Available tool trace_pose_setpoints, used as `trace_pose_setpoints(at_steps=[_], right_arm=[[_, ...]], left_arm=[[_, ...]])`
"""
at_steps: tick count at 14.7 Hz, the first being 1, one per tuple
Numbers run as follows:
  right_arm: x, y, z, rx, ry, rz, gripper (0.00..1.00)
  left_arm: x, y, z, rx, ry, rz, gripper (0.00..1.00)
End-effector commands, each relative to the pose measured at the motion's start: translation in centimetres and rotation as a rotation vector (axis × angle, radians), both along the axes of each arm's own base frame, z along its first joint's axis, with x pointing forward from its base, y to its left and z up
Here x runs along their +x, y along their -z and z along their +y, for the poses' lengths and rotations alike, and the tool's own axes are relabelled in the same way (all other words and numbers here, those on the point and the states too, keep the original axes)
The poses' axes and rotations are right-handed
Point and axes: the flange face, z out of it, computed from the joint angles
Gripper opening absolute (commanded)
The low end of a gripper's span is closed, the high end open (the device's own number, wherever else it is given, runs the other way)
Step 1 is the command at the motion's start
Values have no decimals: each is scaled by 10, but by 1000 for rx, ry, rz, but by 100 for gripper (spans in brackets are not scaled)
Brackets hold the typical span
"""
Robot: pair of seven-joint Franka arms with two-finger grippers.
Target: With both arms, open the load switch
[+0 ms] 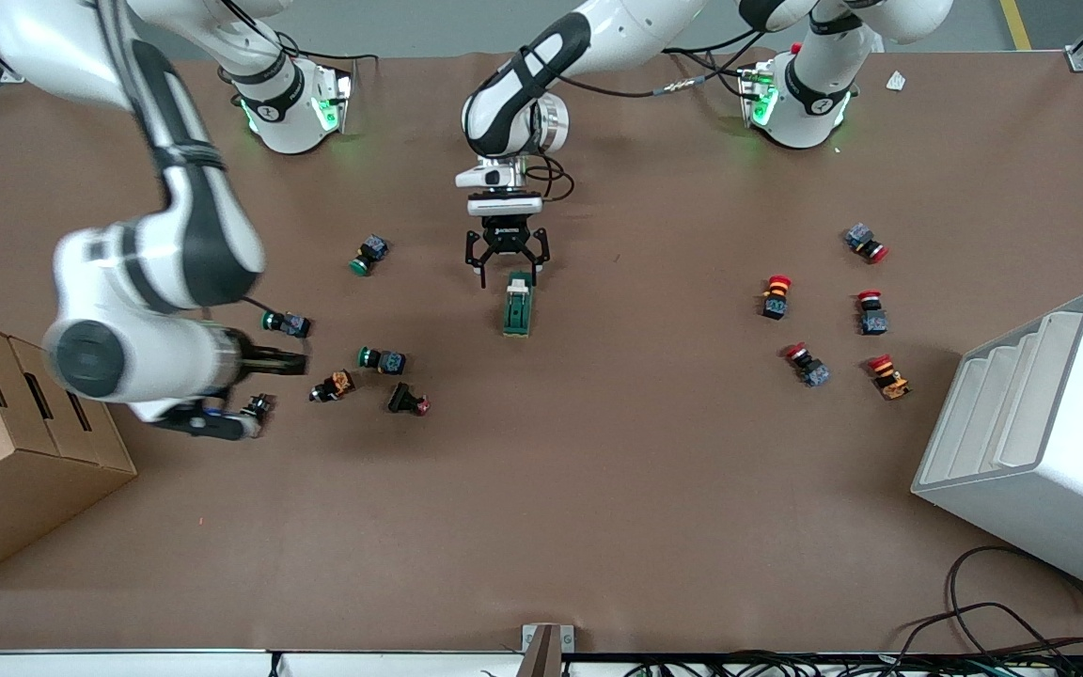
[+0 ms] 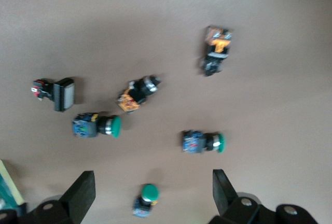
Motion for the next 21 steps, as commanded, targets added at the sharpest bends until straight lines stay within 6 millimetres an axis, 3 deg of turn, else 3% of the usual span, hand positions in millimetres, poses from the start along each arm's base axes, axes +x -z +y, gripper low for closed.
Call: trace_pose_setpoints(at_steps=[1,6,10,13,17,21], right_arm=[[-20,-35,-39,15,-82,-67,100],[-32,-93,-58,-25,-124,-145,100],[-29,-130,-82,-10,-165,-160,100],[-28,-152,-87,-13,-153,-186,100],[-30,-177,-88,-8,-148,-185,100],[-36,-193,-87,-3,-149,-156,100]], left_arm=[[21,-70,-21,25,-26,116,99],[86,-170,-13,46,-36,288,100],[134,-243,15,13,-30,390,100],[163,-290,46,6,5,466,100],[213,-349,106,-5,47,561,100],[260,-392,170,52,121,688,100]])
